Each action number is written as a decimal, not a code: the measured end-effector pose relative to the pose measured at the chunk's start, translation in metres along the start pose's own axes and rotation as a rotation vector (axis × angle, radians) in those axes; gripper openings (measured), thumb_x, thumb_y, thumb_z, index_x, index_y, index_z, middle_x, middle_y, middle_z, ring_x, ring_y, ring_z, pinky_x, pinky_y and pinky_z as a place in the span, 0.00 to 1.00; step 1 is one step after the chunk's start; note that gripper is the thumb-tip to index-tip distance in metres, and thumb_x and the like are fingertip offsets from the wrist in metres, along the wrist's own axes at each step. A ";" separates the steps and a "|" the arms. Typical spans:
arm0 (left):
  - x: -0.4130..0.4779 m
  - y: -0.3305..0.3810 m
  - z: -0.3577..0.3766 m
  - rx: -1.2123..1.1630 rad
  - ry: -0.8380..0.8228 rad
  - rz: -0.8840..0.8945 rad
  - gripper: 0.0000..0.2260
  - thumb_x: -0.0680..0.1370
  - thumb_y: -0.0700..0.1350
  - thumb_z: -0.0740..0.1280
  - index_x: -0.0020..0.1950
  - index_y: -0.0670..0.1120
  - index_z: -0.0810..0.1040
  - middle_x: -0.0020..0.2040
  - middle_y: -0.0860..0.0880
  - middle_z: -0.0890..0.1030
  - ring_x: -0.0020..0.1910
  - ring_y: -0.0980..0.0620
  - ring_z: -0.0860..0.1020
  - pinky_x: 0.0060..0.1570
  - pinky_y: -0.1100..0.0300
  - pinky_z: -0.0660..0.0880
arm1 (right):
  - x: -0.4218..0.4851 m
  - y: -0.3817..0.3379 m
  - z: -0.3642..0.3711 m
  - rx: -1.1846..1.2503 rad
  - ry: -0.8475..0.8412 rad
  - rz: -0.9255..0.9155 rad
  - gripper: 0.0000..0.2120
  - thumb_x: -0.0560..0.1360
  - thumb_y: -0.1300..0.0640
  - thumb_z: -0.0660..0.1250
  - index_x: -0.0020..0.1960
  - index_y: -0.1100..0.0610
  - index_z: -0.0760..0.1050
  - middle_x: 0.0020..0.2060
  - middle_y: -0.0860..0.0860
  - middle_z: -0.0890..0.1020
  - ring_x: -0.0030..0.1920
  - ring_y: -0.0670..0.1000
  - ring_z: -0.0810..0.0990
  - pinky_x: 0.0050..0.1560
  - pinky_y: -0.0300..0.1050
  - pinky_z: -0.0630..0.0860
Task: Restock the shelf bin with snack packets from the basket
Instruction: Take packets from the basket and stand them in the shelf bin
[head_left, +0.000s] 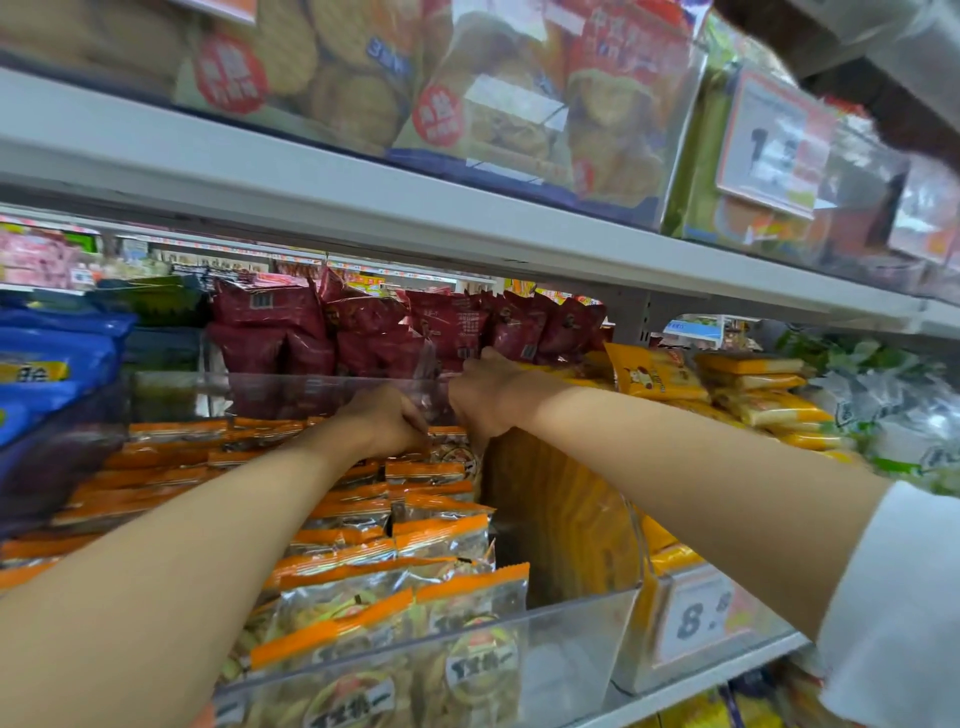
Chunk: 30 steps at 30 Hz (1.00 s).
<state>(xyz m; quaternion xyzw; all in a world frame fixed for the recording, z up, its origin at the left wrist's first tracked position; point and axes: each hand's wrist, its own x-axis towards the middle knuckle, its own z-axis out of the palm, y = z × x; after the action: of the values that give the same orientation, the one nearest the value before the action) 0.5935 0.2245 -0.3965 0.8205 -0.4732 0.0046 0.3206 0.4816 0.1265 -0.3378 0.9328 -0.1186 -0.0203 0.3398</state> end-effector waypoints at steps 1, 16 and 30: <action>0.000 -0.001 0.000 -0.015 0.005 0.008 0.04 0.72 0.43 0.75 0.45 0.50 0.86 0.48 0.52 0.84 0.48 0.54 0.80 0.56 0.57 0.76 | -0.001 0.000 -0.001 -0.013 -0.016 -0.005 0.28 0.71 0.43 0.73 0.66 0.56 0.73 0.57 0.54 0.78 0.59 0.55 0.72 0.64 0.51 0.62; 0.000 -0.004 -0.001 -0.033 0.013 0.064 0.05 0.73 0.42 0.73 0.47 0.50 0.86 0.44 0.55 0.83 0.48 0.55 0.80 0.56 0.58 0.76 | 0.008 -0.016 0.011 -0.103 0.000 0.038 0.36 0.67 0.35 0.72 0.68 0.53 0.70 0.64 0.50 0.76 0.66 0.53 0.71 0.70 0.54 0.56; 0.004 -0.006 0.007 0.020 0.074 0.008 0.04 0.74 0.51 0.72 0.46 0.54 0.86 0.47 0.53 0.85 0.47 0.53 0.81 0.55 0.53 0.77 | 0.009 -0.014 0.003 -0.007 -0.085 0.002 0.29 0.68 0.40 0.75 0.63 0.53 0.74 0.59 0.51 0.79 0.60 0.55 0.75 0.66 0.52 0.64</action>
<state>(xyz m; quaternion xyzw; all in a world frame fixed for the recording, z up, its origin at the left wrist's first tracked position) 0.5978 0.2199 -0.4037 0.8211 -0.4642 0.0411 0.3296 0.4925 0.1331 -0.3482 0.9298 -0.1336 -0.0599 0.3377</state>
